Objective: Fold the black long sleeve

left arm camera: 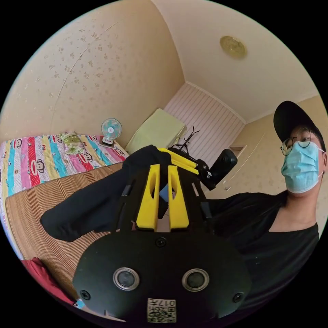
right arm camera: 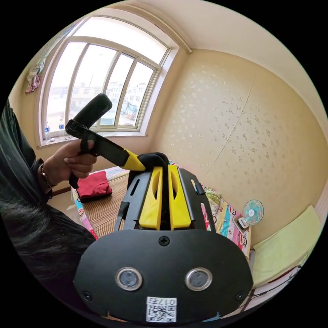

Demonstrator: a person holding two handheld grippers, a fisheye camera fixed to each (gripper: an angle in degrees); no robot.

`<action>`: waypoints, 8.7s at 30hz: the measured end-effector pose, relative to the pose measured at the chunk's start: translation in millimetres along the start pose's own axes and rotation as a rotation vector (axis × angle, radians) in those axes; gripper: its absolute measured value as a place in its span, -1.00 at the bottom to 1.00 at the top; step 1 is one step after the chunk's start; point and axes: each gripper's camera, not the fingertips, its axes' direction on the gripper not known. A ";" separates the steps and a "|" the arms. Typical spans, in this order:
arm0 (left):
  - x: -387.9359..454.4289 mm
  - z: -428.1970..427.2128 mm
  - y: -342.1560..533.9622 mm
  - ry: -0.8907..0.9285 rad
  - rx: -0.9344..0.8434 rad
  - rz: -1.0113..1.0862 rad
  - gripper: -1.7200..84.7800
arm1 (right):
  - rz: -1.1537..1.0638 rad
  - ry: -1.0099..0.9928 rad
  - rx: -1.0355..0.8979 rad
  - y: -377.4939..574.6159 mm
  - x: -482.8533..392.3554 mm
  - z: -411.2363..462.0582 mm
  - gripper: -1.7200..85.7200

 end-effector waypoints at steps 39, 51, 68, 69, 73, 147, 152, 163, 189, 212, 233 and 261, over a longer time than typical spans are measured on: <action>24.0 -217.8 -70.4 0.067 0.330 0.236 -0.89 | 0.537 -0.768 0.124 210.1 205.9 15.6 -0.87; 3.4 -338.5 -80.6 -0.352 0.549 0.141 -0.88 | 0.341 -0.280 0.344 68.4 349.5 -142.1 -0.89; -639.8 -46.7 5.4 -0.588 -0.206 -0.788 -0.86 | 0.509 -0.367 -0.838 490.1 365.0 386.1 -0.88; -648.7 -30.9 26.7 -0.573 -0.253 -0.813 -0.87 | 0.512 -0.394 -0.887 516.2 353.8 389.5 -0.88; -657.0 21.1 144.1 -0.614 -0.503 -0.837 -0.97 | 0.510 -0.472 -0.905 625.3 310.1 345.0 -0.88; -623.6 -189.9 64.7 -0.139 -0.138 -0.479 -0.73 | 1.129 -0.420 -0.839 686.6 241.6 184.0 -0.79; -604.5 -297.0 192.2 -0.588 -0.185 -0.908 -0.61 | 1.111 -0.534 -0.937 704.7 243.1 159.5 -0.69; -596.5 -291.2 295.4 -0.342 -0.420 -1.094 -0.83 | 1.104 -0.806 -0.996 729.7 261.5 100.2 -0.89; -799.9 -390.2 135.8 -0.121 0.300 -0.883 -0.61 | 1.220 -0.613 -0.281 567.4 403.2 235.8 -0.92; -609.3 -117.7 33.1 -0.198 -0.123 -0.415 -0.76 | 1.219 -0.298 -0.612 598.5 344.2 187.2 -0.93; -585.4 51.3 147.6 0.083 -0.405 -0.935 -0.80 | 1.894 -1.343 0.040 711.5 385.9 202.0 -0.46; -381.6 -74.1 -23.0 -0.250 -0.262 -0.619 -0.77 | 2.210 0.016 -0.069 788.0 447.3 -240.9 -0.94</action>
